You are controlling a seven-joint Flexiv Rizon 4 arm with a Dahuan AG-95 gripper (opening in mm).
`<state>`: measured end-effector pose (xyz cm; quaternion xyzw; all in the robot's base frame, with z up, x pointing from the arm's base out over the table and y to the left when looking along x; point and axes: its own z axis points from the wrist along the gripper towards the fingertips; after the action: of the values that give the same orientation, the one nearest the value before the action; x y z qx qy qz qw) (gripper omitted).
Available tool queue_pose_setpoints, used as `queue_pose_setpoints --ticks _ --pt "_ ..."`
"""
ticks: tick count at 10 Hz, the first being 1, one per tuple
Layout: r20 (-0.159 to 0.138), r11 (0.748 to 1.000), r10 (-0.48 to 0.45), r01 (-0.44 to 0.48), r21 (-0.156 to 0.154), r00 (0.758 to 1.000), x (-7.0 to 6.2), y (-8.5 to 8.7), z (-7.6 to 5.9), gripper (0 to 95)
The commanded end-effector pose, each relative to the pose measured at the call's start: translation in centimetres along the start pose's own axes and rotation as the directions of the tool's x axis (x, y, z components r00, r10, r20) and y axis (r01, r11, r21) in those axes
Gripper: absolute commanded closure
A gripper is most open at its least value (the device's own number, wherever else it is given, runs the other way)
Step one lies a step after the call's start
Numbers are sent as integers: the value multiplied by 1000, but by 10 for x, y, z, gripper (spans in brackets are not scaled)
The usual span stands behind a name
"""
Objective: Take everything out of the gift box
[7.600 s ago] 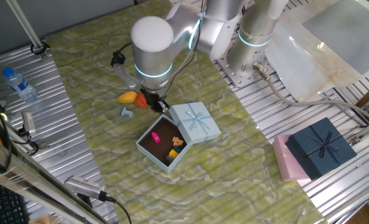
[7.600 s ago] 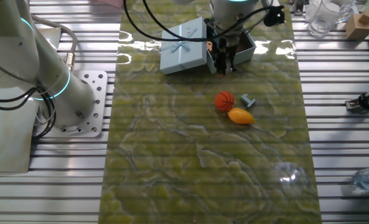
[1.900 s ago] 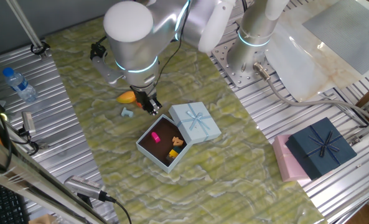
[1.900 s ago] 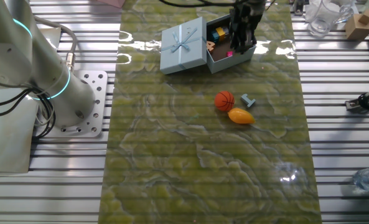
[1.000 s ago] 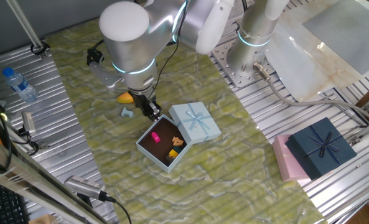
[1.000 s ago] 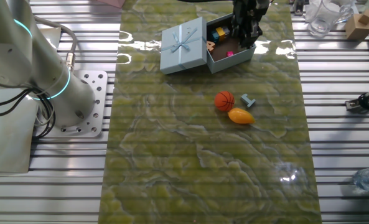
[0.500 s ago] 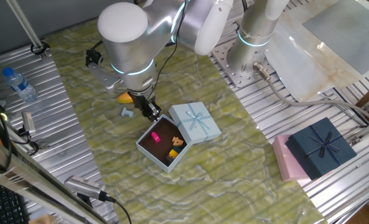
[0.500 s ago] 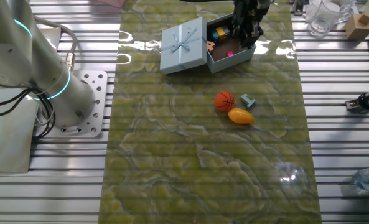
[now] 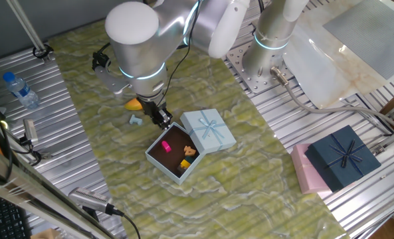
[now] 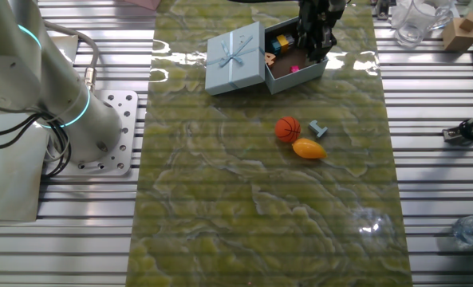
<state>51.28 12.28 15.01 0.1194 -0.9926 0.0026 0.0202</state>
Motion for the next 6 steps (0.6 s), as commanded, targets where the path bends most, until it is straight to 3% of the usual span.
queue_pose_setpoints --ticks 1,2,3,6 --pt "0 1000 0 0 0 1000 0 0 0 570" --pt "0 1000 0 0 0 1000 0 0 0 570" --pt "57 995 -99 100 -21 993 -49 68 -21 570" --pt "43 996 -85 86 -27 995 -54 71 -18 570"
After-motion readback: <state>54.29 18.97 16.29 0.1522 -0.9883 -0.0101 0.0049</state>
